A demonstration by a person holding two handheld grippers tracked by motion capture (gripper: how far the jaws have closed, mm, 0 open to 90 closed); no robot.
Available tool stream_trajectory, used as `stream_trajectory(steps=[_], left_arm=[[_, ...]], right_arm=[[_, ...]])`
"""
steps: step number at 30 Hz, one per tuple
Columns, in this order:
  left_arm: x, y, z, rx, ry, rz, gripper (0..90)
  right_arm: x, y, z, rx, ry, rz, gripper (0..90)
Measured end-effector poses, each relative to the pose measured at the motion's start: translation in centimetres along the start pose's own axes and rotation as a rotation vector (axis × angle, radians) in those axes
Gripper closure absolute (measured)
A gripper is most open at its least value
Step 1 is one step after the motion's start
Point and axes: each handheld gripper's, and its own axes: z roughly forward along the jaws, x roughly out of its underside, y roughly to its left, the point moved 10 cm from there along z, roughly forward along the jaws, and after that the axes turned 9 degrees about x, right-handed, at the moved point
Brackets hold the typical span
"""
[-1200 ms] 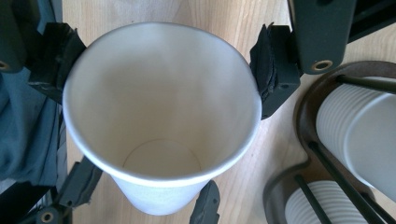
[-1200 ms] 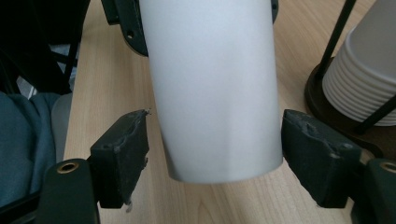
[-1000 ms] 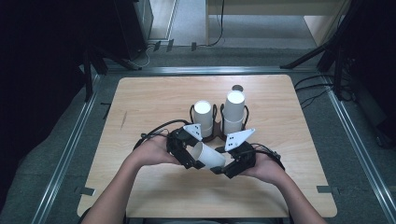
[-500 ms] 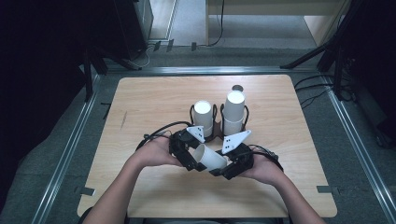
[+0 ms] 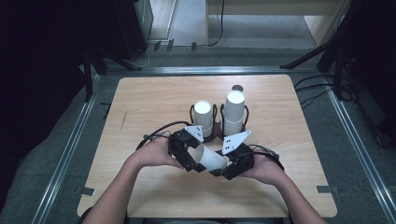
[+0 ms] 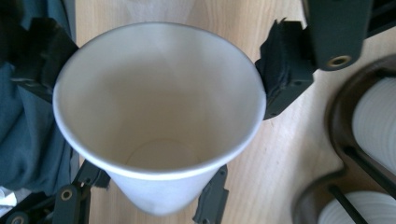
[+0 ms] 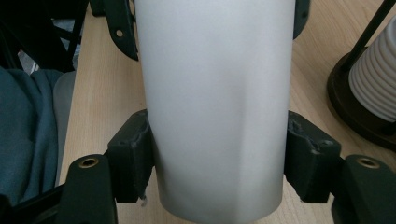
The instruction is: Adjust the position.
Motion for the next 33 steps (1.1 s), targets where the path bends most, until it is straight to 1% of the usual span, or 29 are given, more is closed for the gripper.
stream_trajectory(steps=[2,3,4,5,6,7,8,10,11,12,13,14,16,17,18,21,23,25,26,28,29,33], left_arm=[[-0.2,0.2,-0.4,-0.006,-0.024,-0.001,13.5],[-0.2,0.2,-0.4,-0.006,-0.024,-0.001,13.5],[-0.3,0.2,-0.7,-0.014,-0.051,0.006,13.5],[-0.3,0.2,-0.7,-0.014,-0.051,0.006,13.4],[-0.3,0.3,-0.9,-0.022,-0.065,0.006,13.1],[-0.4,0.4,-1.0,-0.025,-0.076,0.004,13.1],[-0.4,0.5,-1.3,-0.029,-0.094,-0.001,13.0],[-0.3,0.5,-1.5,-0.033,-0.107,-0.012,13.0],[-0.3,0.5,-1.5,-0.033,-0.107,-0.012,13.0],[-0.3,0.6,-1.7,-0.04,-0.117,-0.012,13.1],[-0.3,0.6,-1.8,-0.04,-0.127,-0.015,13.2],[-0.3,0.6,-1.8,-0.04,-0.127,-0.015,13.3],[-0.4,0.6,-2.1,-0.039,-0.156,-0.024,13.4],[-0.5,0.5,-2.5,-0.042,-0.178,-0.026,13.4],[-0.5,0.5,-2.5,-0.042,-0.178,-0.026,13.4],[-0.7,0.6,-3.0,-0.046,-0.221,-0.039,13.4],[-0.6,0.7,-3.2,-0.054,-0.242,-0.056,13.6],[-0.5,0.7,-3.2,-0.052,-0.241,-0.056,13.6],[-0.4,0.7,-3.2,-0.054,-0.254,-0.067,13.6],[-0.3,0.7,-3.3,-0.055,-0.257,-0.071,13.6],[-0.3,0.7,-3.3,-0.056,-0.266,-0.072,13.6],[-0.2,0.6,-3.4,-0.038,-0.309,-0.103,14.1]], right_arm=[[0.0,-0.2,-0.2,0.005,-0.006,0.002,33.4],[0.0,-0.2,-0.2,0.005,-0.006,0.002,33.4],[-0.1,-0.4,-0.4,0.01,-0.013,0.009,33.3],[-0.1,-0.4,-0.4,0.01,-0.013,0.009,33.3],[-0.2,-0.6,-0.7,0.015,-0.024,0.017,33.3],[-0.2,-0.6,-0.7,0.015,-0.024,0.017,33.3],[-0.3,-0.9,-0.9,0.022,-0.035,0.028,33.2],[-0.4,-1.1,-1.2,0.028,-0.045,0.044,33.2],[-0.4,-1.1,-1.2,0.028,-0.045,0.044,33.2],[-0.6,-1.3,-1.4,0.033,-0.061,0.054,33.2],[-0.7,-1.5,-1.5,0.037,-0.067,0.059,33.2],[-0.7,-1.5,-1.5,0.037,-0.067,0.059,33.2],[-0.7,-1.6,-1.8,0.039,-0.078,0.072,33.1],[-0.8,-1.8,-1.9,0.046,-0.086,0.07,33.1],[-0.8,-1.8,-2.0,0.045,-0.091,0.075,33.1],[-1.0,-2.0,-2.3,0.049,-0.104,0.081,33.1],[-1.0,-2.3,-2.6,0.056,-0.113,0.081,33.1],[-1.0,-2.4,-2.7,0.06,-0.115,0.089,33.1],[-1.1,-2.5,-2.8,0.063,-0.118,0.089,33.0],[-1.1,-2.6,-2.9,0.064,-0.121,0.089,33.0],[-1.1,-2.6,-2.9,0.063,-0.124,0.091,33.0],[-1.3,-2.8,-3.0,0.064,-0.137,0.098,32.9]])
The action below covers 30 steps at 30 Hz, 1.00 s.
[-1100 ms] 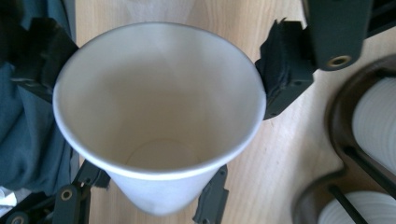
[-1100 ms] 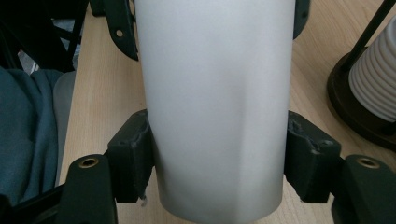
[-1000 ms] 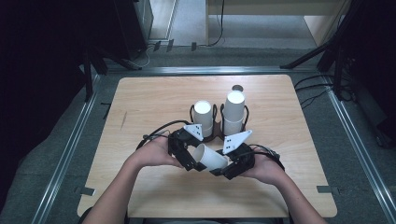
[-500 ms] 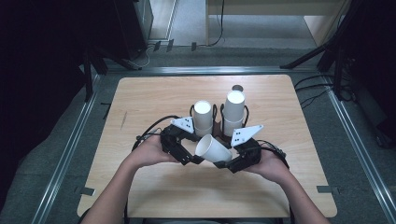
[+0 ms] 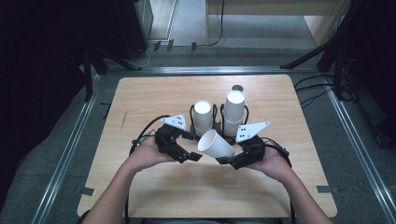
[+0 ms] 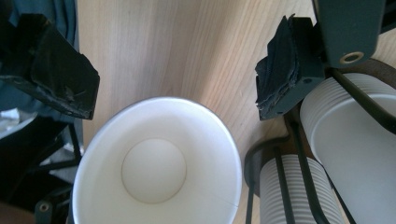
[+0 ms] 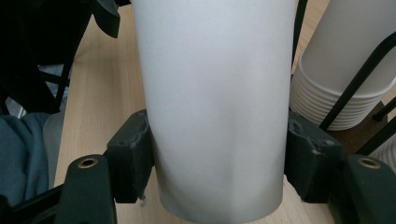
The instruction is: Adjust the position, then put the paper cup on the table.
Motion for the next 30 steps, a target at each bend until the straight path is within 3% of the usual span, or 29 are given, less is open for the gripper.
stream_trajectory(steps=[4,13,25,30], left_arm=[[0.3,0.2,0.2,-0.008,-0.008,-0.027,14.3],[-0.6,-0.3,0.4,0.014,-0.059,-0.033,14.3],[-1.9,-0.7,1.2,0.048,-0.13,-0.047,14.3],[-1.9,-0.7,1.5,0.05,-0.127,-0.042,14.5]], right_arm=[[-0.1,-0.2,-0.2,-0.005,-0.014,0.009,33.0],[-0.3,-0.1,-0.1,-0.005,-0.025,0.013,33.0],[-0.5,1.0,0.9,-0.058,-0.04,0.021,32.9],[-0.7,1.3,1.0,-0.074,-0.049,0.023,32.9]])
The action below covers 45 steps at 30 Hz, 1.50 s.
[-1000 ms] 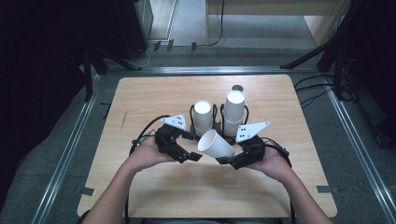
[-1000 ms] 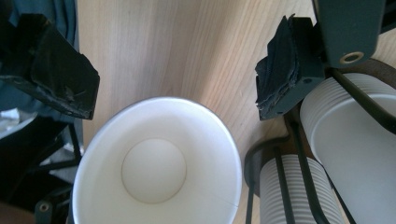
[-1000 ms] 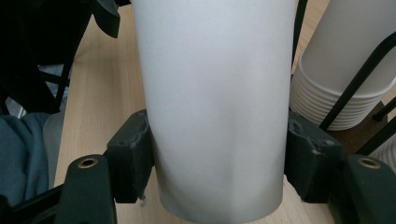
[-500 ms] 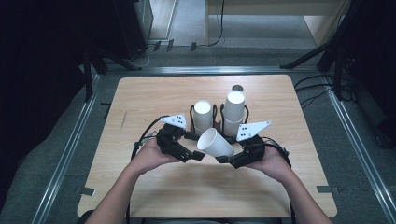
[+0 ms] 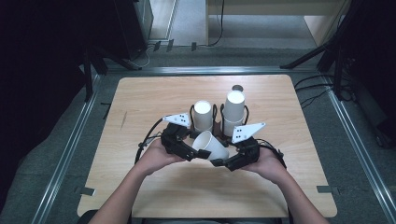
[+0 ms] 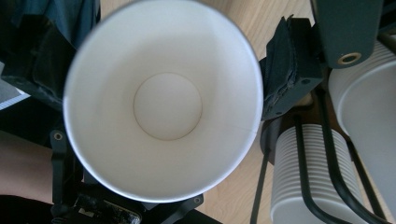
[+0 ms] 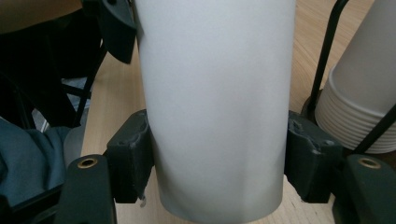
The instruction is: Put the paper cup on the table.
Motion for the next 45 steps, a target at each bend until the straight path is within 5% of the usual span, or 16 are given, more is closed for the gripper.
stream_trajectory(steps=[16,27,35,45], left_arm=[[-0.3,-0.1,0.0,0.016,-0.035,-0.003,23.0],[-0.3,-0.1,-0.4,0.015,-0.032,-0.001,23.4],[-0.3,0.2,-1.8,0.001,-0.042,-0.007,23.3],[0.6,1.0,-3.9,-0.065,0.002,-0.001,23.2]], right_arm=[[-0.3,0.1,-0.1,-0.012,-0.012,0.02,32.8],[0.3,0.1,0.1,-0.009,0.038,0.032,28.7],[1.1,-0.4,-0.1,0.018,0.07,0.026,23.4],[2.5,-1.0,-1.1,0.065,0.114,0.027,22.7]])
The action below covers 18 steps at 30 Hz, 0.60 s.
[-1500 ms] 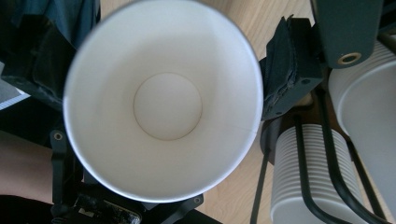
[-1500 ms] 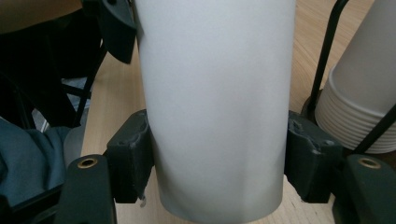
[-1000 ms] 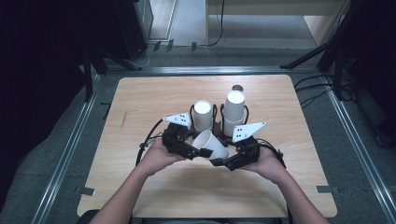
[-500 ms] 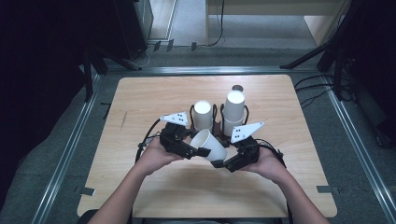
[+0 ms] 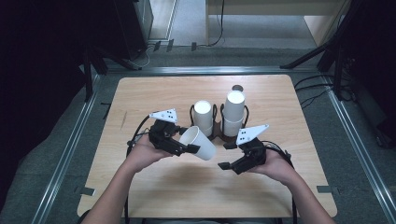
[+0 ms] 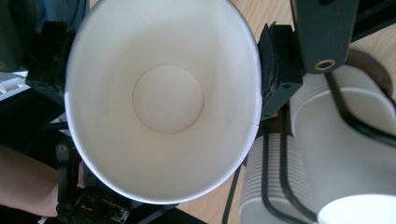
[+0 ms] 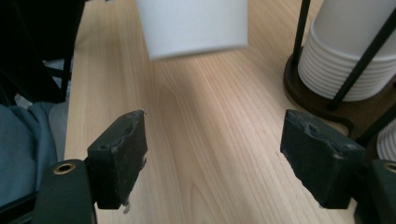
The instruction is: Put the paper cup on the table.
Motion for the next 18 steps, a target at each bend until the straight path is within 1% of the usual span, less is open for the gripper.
stream_trajectory(steps=[3,4,5,8,10,12,13,15,18], left_arm=[[0.5,0.3,-0.6,-0.021,0.026,0.004,23.2],[0.7,0.6,-0.9,-0.03,0.028,-0.001,23.2],[0.7,0.6,-0.9,-0.03,0.028,-0.001,23.1],[1.3,1.0,-1.3,-0.056,0.058,0.001,23.1],[1.7,1.3,-1.6,-0.059,0.07,-0.003,23.0],[1.8,1.5,-2.0,-0.066,0.066,-0.008,22.9],[1.8,1.7,-2.5,-0.067,0.056,-0.013,22.9],[1.8,1.9,-2.8,-0.07,0.05,-0.019,22.9],[2.0,2.5,-3.6,-0.086,0.044,-0.032,23.0]], right_arm=[[0.3,-0.1,-0.3,-0.002,0.006,0.008,22.7],[0.2,-0.1,-0.5,0.0,-0.005,0.013,22.7],[0.2,-0.1,-0.5,0.0,-0.005,0.013,22.7],[0.1,-0.6,-1.0,0.021,-0.025,0.016,22.7],[0.2,-0.8,-1.1,0.027,-0.026,0.019,22.7],[0.3,-1.2,-1.2,0.049,-0.032,0.046,22.7],[0.4,-1.6,-1.4,0.065,-0.031,0.053,22.7],[0.6,-1.7,-1.5,0.07,-0.029,0.057,22.7],[0.9,-2.2,-2.0,0.093,-0.026,0.054,22.7]])
